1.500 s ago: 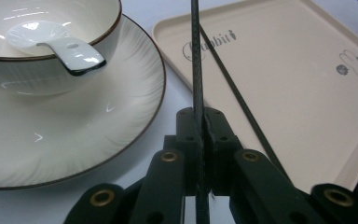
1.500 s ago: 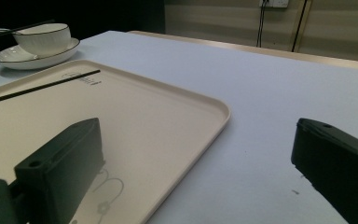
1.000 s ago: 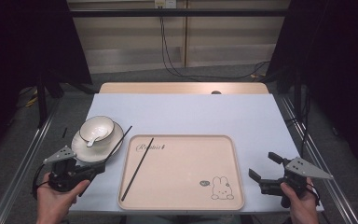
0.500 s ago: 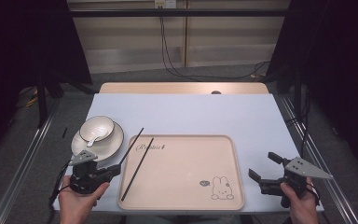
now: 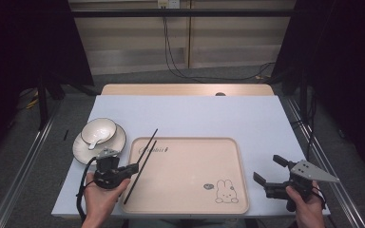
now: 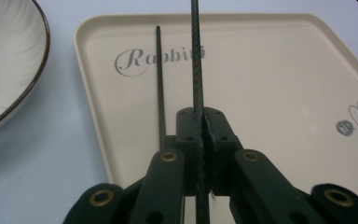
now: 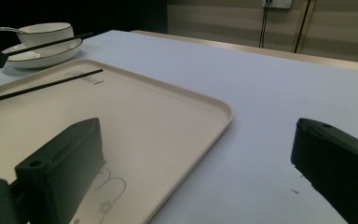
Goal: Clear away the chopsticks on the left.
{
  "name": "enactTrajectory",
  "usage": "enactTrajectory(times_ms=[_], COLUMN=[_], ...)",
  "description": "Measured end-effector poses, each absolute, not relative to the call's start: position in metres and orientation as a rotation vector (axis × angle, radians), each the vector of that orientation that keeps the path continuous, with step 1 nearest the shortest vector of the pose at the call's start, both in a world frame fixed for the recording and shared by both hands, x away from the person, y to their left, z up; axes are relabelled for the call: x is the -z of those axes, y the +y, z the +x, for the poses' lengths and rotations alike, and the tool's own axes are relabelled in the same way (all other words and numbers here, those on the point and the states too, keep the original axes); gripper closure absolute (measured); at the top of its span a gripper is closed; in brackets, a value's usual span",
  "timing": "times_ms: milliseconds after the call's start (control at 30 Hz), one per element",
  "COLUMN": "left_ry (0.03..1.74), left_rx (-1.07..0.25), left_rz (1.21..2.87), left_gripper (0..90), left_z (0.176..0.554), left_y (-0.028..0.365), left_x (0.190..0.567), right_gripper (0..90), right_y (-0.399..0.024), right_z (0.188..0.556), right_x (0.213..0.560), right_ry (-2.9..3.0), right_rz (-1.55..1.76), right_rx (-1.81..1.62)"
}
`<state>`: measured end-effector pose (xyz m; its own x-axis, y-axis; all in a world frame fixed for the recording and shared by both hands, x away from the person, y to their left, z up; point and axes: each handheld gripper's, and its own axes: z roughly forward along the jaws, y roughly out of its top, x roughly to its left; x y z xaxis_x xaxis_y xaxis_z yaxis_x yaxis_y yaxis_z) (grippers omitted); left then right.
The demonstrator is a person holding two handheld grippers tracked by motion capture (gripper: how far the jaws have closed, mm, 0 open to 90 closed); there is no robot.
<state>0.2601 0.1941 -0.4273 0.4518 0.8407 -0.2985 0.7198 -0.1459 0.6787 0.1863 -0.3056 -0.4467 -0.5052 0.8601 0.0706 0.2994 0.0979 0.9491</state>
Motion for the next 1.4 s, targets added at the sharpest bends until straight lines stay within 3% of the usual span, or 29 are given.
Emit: enactTrajectory(times_ms=[1067, 1400], left_ry=[1.401, 1.365], left_rx=[-0.176, -0.191], left_rz=[2.046, 2.067], left_gripper=[85.4, 80.3], left_z=[0.263, 0.262], left_y=[0.164, 0.163], left_x=[0.462, 0.462], right_gripper=[1.9, 1.9], right_y=[-0.305, -0.304], right_z=[0.187, 0.186], right_x=[0.447, 0.447], right_ry=[1.876, 1.879], right_rz=[1.134, 1.13], right_rx=[-1.414, -1.418])
